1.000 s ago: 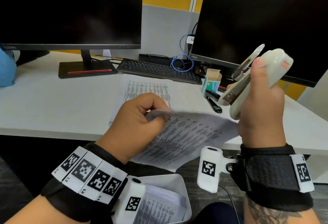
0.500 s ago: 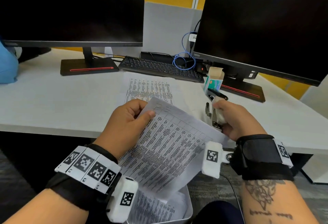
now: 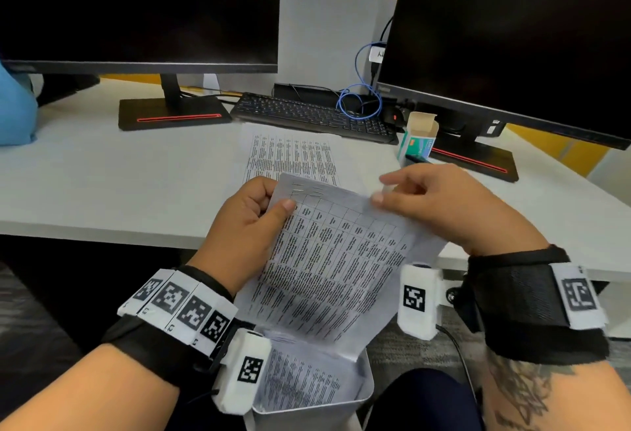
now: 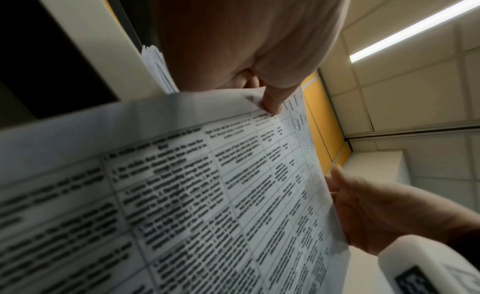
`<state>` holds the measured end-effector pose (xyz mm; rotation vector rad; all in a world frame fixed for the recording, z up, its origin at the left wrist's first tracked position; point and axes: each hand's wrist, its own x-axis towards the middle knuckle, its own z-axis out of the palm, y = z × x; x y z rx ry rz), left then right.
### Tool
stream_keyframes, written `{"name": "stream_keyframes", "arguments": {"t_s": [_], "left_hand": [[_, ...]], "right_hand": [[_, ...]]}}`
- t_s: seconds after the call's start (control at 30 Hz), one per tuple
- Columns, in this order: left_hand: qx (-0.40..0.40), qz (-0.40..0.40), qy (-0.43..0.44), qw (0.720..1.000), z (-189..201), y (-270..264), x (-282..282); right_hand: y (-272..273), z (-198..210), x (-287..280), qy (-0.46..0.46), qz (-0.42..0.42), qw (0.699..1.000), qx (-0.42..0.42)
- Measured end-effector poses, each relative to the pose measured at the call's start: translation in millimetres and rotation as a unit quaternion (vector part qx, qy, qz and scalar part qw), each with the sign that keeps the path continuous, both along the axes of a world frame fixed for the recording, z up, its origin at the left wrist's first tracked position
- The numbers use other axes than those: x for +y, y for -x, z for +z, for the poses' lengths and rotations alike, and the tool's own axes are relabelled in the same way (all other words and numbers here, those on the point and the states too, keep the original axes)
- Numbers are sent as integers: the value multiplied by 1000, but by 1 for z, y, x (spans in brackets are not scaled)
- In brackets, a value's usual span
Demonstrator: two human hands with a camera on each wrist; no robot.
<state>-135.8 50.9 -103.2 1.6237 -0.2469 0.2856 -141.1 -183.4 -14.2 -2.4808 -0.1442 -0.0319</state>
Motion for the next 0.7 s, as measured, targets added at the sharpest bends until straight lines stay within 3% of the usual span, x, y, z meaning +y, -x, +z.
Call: {"name": "stream_keyframes", "arguments": {"t_s": [0.07,0.2,0.33,0.47,0.7], "left_hand": [[4,-15,15,1000,-4,2,-1],[34,-35,-38,998,-13,6,1],[52,-68,-165,983,-18,6,8],[33,-56,-334,940,-24,6,12],[64,-92,-424,899,-48,3,18]], "right_hand": [[6,1,6,109,52,990,66],[8,-18,16,216,36,973,68],[8,-37,21,242,26,966,91],[8,-51,24,263,56,957,105],[7,-75,29,298,68,941,144]]}}
